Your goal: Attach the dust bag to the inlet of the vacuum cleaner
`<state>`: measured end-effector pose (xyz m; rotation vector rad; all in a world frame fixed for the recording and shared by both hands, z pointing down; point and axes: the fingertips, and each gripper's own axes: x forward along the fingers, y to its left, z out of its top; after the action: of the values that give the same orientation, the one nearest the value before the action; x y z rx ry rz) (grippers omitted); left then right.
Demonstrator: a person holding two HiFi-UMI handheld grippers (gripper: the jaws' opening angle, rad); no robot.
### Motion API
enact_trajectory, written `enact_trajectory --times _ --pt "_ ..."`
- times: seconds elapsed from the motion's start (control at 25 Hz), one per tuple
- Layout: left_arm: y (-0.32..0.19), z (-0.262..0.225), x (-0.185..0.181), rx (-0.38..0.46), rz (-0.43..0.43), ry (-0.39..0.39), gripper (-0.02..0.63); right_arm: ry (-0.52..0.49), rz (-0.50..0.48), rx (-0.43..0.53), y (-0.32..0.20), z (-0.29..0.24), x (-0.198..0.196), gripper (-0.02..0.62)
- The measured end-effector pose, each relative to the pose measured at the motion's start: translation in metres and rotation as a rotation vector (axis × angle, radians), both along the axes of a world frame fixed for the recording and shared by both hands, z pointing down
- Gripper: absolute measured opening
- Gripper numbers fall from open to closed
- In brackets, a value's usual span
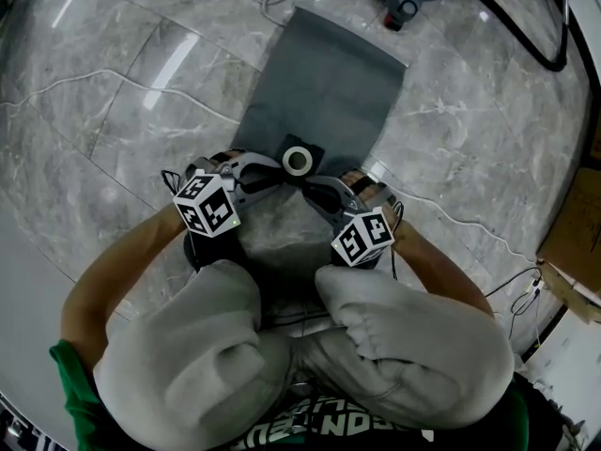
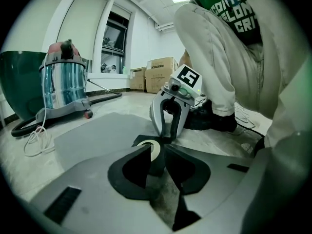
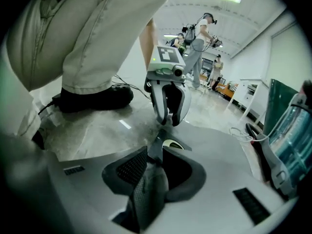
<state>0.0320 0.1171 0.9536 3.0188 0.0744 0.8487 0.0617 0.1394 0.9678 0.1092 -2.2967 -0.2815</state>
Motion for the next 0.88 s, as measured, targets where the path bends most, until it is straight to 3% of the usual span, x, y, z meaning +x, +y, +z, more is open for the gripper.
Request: enact_trajectory --times 0.2,0.4,0.6,0.88 --pt "-0.016 -0.008 0.001 0.023 0.02 -0.001 0.064 -0.077 0.082 0.059 -0.026 -0.026 0.002 0.101" --pt "-0.041 -0.018 0.006 0.038 -0.005 0.007 0.064 -0.142 0.185 0.065 -0.056 -0.05 0.009 0.1" --pt "-0.063 -0.026 0.014 0.04 -0.031 0.019 0.064 -0.161 0.226 0.085 -0.085 -0.061 0.018 0.1" --pt "-0.087 -0.034 0.023 0.043 -0.065 0.031 0.064 -0.173 0.29 0.015 -0.11 -0.058 0.025 0.083"
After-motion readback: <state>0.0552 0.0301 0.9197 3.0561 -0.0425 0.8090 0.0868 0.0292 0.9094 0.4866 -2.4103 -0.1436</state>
